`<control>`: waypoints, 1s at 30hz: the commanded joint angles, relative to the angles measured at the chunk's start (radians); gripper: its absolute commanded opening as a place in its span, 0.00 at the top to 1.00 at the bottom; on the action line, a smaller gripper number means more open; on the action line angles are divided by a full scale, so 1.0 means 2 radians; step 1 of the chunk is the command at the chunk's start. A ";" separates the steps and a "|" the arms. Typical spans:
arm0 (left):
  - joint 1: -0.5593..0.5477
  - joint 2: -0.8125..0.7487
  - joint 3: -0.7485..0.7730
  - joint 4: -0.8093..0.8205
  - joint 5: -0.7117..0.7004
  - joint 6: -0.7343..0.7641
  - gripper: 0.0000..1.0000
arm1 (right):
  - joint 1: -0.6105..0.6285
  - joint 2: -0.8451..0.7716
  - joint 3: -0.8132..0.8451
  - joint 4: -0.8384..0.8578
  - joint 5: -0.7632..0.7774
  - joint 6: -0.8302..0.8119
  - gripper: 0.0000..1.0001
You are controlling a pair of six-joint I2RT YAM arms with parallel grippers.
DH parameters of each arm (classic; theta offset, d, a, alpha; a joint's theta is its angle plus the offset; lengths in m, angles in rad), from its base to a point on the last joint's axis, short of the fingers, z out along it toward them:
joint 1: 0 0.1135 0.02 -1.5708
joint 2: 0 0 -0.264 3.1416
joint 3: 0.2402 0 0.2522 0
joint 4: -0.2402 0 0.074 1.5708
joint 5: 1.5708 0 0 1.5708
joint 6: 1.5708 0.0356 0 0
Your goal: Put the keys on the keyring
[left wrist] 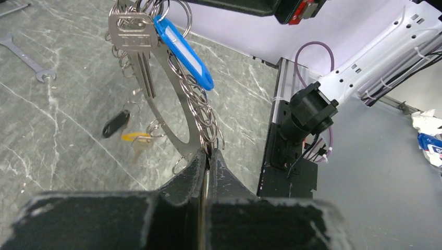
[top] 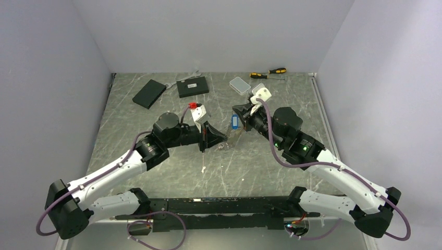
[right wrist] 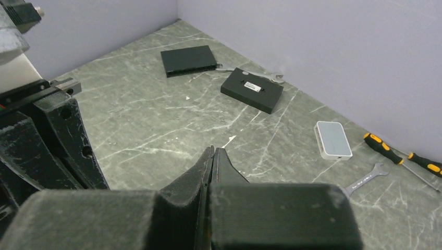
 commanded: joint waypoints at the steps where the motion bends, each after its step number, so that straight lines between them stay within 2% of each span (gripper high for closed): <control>1: -0.003 0.003 0.048 -0.026 0.024 -0.011 1.00 | 0.001 -0.006 0.006 0.030 0.009 -0.014 1.00; 7: -0.003 0.008 0.086 -0.081 0.032 -0.056 1.00 | 0.001 -0.016 -0.015 0.033 -0.010 -0.029 1.00; 11: -0.001 0.018 0.115 -0.126 0.015 -0.127 1.00 | 0.001 -0.025 -0.020 0.017 -0.012 -0.041 0.67; 15: 0.005 0.037 0.138 -0.134 0.032 -0.187 1.00 | 0.001 -0.053 -0.029 0.009 -0.010 -0.072 0.54; 21: 0.043 0.039 0.141 -0.107 0.036 -0.265 1.00 | 0.001 -0.114 -0.051 0.005 -0.037 -0.094 0.50; 23: 0.054 0.054 0.161 -0.131 0.049 -0.283 1.00 | 0.001 -0.136 -0.067 0.011 -0.068 -0.092 0.50; 26: 0.057 0.080 0.205 -0.201 0.040 -0.266 1.00 | 0.001 -0.156 -0.081 0.002 -0.152 -0.084 0.48; 30: 0.057 0.080 0.217 -0.222 0.012 -0.261 1.00 | 0.001 -0.145 -0.105 0.002 -0.198 -0.074 0.41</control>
